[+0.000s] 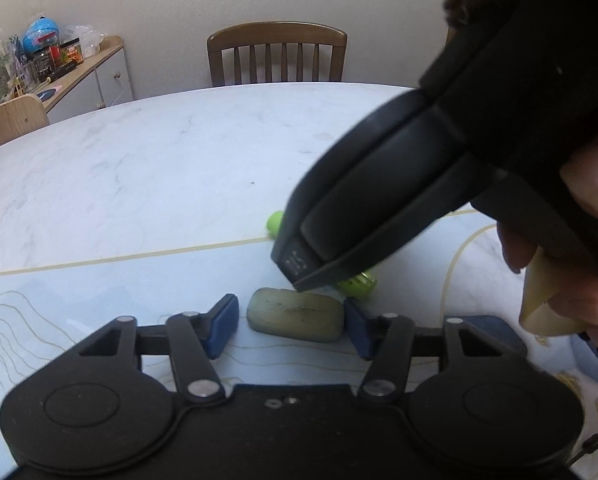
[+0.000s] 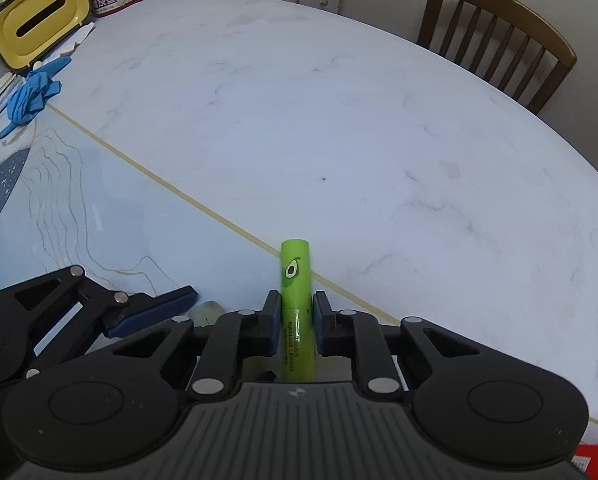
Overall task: Organize objects
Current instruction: 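Grasp the green tube with the right tool while the left tool grasps the grey eraser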
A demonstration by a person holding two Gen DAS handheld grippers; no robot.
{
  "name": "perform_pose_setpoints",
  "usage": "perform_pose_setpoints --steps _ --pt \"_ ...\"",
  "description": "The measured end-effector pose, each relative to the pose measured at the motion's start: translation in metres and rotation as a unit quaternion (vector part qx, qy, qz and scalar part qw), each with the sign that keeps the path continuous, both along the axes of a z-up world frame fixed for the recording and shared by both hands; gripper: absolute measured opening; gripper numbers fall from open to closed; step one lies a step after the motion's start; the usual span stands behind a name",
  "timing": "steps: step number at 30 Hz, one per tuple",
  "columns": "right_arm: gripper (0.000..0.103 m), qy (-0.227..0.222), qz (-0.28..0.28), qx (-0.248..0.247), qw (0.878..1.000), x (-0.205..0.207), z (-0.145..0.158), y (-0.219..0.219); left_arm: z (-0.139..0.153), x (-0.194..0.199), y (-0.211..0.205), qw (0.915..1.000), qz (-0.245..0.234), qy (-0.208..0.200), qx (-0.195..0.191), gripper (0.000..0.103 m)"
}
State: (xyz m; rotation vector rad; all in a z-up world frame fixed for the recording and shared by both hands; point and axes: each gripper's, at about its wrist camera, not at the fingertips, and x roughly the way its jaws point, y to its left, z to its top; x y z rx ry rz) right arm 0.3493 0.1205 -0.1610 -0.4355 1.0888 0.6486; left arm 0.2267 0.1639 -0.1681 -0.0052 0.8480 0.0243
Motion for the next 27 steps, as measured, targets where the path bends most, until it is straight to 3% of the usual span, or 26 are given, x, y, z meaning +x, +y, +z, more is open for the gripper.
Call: perform_pose_setpoints --steps 20,27 --pt "0.016 0.034 -0.081 0.025 0.996 -0.032 0.017 -0.065 0.022 -0.030 -0.009 0.9991 -0.002 0.020 -0.037 0.050" --pt "0.016 0.041 -0.101 0.044 0.993 -0.054 0.036 -0.098 0.039 -0.014 -0.003 0.9986 -0.006 0.023 -0.047 0.050"
